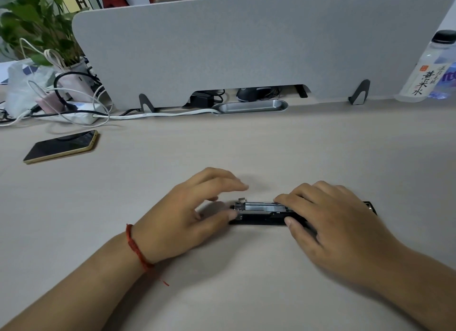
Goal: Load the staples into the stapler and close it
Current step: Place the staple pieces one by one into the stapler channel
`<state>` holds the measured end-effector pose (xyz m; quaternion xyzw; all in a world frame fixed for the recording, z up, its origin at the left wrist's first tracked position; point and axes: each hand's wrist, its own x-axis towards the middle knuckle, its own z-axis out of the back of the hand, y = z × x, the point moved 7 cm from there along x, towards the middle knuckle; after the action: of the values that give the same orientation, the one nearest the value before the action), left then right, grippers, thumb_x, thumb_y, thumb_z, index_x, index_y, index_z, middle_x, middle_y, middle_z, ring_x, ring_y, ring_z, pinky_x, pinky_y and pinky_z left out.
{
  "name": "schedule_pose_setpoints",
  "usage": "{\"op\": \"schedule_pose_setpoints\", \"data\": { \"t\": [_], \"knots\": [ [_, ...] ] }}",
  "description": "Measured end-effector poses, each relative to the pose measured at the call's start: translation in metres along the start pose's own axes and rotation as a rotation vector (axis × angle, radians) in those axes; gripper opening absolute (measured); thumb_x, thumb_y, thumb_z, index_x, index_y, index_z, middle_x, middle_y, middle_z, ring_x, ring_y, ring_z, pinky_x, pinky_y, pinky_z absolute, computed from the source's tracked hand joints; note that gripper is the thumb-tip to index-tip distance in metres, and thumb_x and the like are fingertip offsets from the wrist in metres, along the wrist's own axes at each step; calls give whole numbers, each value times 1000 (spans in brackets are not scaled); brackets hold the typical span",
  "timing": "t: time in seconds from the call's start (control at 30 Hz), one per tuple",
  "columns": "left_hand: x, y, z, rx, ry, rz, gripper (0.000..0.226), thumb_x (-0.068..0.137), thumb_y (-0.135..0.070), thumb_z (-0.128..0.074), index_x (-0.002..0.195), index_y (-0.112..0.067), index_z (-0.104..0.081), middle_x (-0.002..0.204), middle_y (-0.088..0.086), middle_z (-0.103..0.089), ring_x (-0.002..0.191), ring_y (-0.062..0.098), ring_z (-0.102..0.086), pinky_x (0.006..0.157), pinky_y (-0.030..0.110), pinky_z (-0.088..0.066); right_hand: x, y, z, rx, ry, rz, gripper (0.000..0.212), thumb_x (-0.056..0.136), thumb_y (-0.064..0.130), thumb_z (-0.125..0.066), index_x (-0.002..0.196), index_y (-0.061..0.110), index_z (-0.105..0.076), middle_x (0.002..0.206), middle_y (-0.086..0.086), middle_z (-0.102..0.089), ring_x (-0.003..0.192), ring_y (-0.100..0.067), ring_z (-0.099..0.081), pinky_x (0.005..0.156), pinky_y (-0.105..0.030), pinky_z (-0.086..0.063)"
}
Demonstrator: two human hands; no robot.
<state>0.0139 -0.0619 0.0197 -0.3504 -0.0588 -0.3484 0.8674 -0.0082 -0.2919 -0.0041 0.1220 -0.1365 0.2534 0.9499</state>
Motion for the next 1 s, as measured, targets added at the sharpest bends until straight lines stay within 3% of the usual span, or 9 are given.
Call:
{"op": "schedule_pose_setpoints", "data": {
  "t": [0.1,0.17,0.23,0.33,0.43,0.53,0.7,0.83,1.0],
  "knots": [
    [-4,9,18,54,5,42,45,93,1,-73,128,-27,-70,125,-12,-67,118,17,-66,93,26,-54,0,0,0,5,7,-4,31,101,41,-46,126,36,-64,103,19,-59,88,-16,-54,78,-40,-46],
    [-7,20,29,118,54,109,43,83,0,-65,115,-30,-68,111,-12,-65,105,14,-64,86,20,-48,0,1,0,8,16,-6,31,102,41,-46,126,36,-64,103,19,-60,88,-16,-54,79,-41,-47],
    [-10,31,33,177,143,180,38,78,-9,-62,106,-34,-62,101,-13,-62,95,13,-60,79,17,-43,0,1,0,9,18,-6,32,101,41,-46,126,35,-65,103,18,-60,88,-17,-55,78,-41,-48],
    [-16,42,28,196,262,269,28,87,-28,-76,102,-38,-56,92,-15,-60,84,14,-58,72,22,-46,0,1,0,7,18,-8,32,101,41,-46,126,35,-66,103,18,-61,88,-17,-55,78,-42,-48],
    [-18,41,20,214,291,233,33,85,-40,-82,106,-39,-56,94,-19,-59,89,10,-58,74,14,-44,0,1,0,7,20,-10,32,101,41,-46,126,35,-65,103,18,-61,87,-16,-54,78,-41,-47],
    [-15,38,18,223,291,186,28,88,-32,-81,109,-35,-63,101,-21,-59,95,7,-61,81,11,-45,0,0,0,6,15,-10,32,101,41,-46,126,35,-65,103,19,-60,86,-16,-53,77,-40,-47],
    [-12,38,15,211,262,160,13,93,-28,-79,102,-34,-71,98,-19,-65,90,3,-65,79,8,-46,-1,0,0,6,14,-10,32,102,41,-46,127,36,-65,104,19,-60,88,-16,-55,79,-41,-48],
    [-10,37,16,130,121,207,15,95,-35,-77,104,-40,-66,99,-22,-73,84,7,-73,74,13,-54,0,0,0,-2,11,-7,33,101,41,-46,127,35,-66,104,19,-61,88,-17,-55,78,-40,-48],
    [-7,37,11,87,3,193,21,95,-17,-81,97,-34,-68,93,-17,-74,83,10,-72,72,13,-53,0,-1,-1,9,20,-14,32,102,42,-46,128,37,-65,105,20,-59,89,-15,-54,79,-38,-46]
  ]
}}
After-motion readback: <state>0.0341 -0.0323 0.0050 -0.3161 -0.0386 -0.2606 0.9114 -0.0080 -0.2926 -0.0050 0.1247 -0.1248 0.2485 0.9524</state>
